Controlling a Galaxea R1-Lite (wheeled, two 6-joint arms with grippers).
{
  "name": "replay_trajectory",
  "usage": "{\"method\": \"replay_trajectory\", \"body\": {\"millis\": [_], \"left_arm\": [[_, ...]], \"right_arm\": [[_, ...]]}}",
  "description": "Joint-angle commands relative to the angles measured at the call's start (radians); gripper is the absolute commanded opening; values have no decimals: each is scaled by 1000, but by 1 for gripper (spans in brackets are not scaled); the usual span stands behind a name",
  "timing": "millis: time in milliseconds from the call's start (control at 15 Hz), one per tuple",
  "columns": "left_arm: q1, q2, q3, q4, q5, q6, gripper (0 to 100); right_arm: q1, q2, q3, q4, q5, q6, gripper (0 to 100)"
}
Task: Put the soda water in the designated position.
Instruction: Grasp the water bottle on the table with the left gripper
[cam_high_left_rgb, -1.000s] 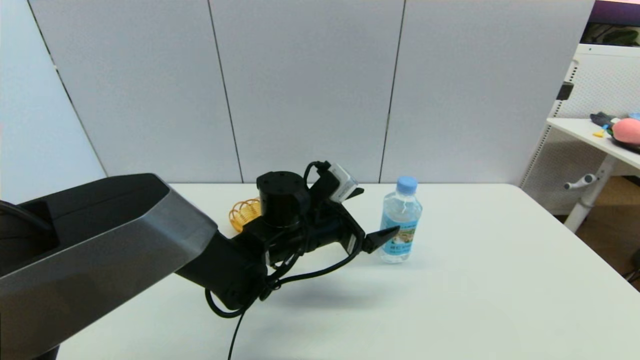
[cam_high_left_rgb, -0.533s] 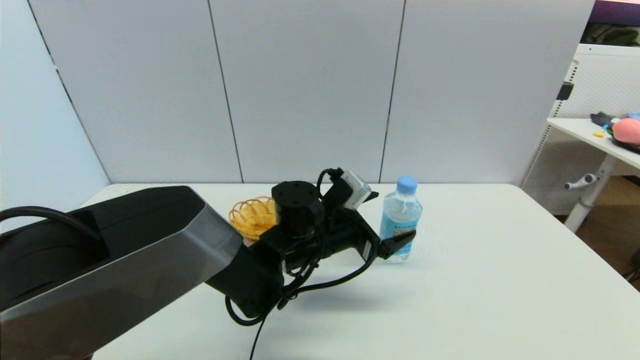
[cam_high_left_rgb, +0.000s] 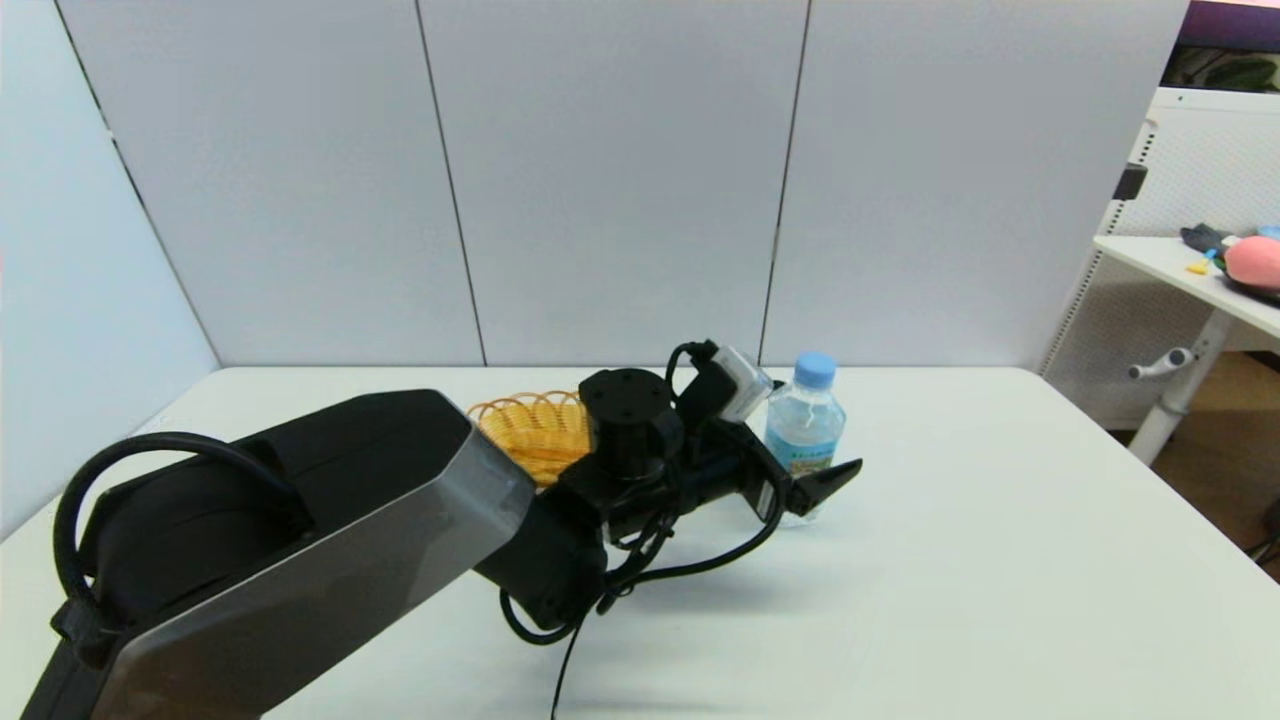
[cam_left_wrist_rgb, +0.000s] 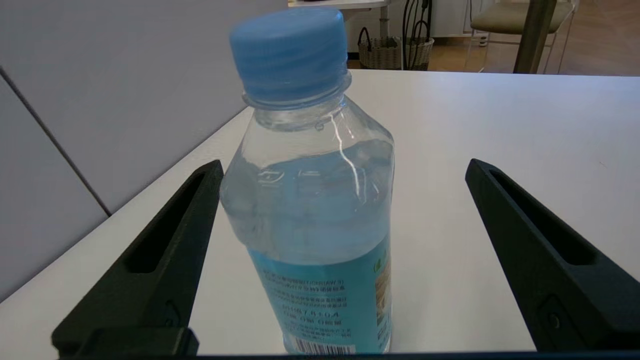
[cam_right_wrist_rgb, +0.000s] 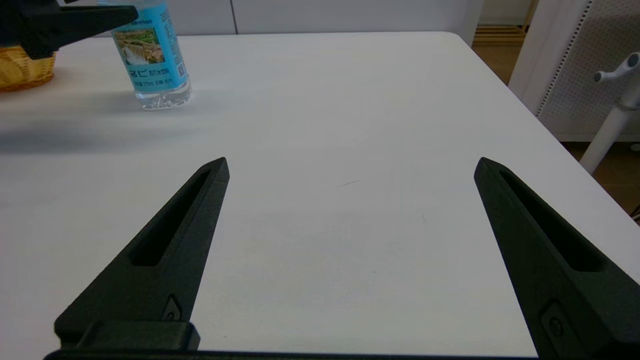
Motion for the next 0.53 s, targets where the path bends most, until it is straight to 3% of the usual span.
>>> {"method": "replay_trajectory", "body": {"millis": [67, 533], "left_arm": [[2, 42, -56, -4, -2, 8, 100], [7, 97, -125, -4, -1, 10, 100]], "right_arm": [[0, 1, 0, 0, -1, 0, 100], [0, 1, 0, 0, 0, 0, 100]]}}
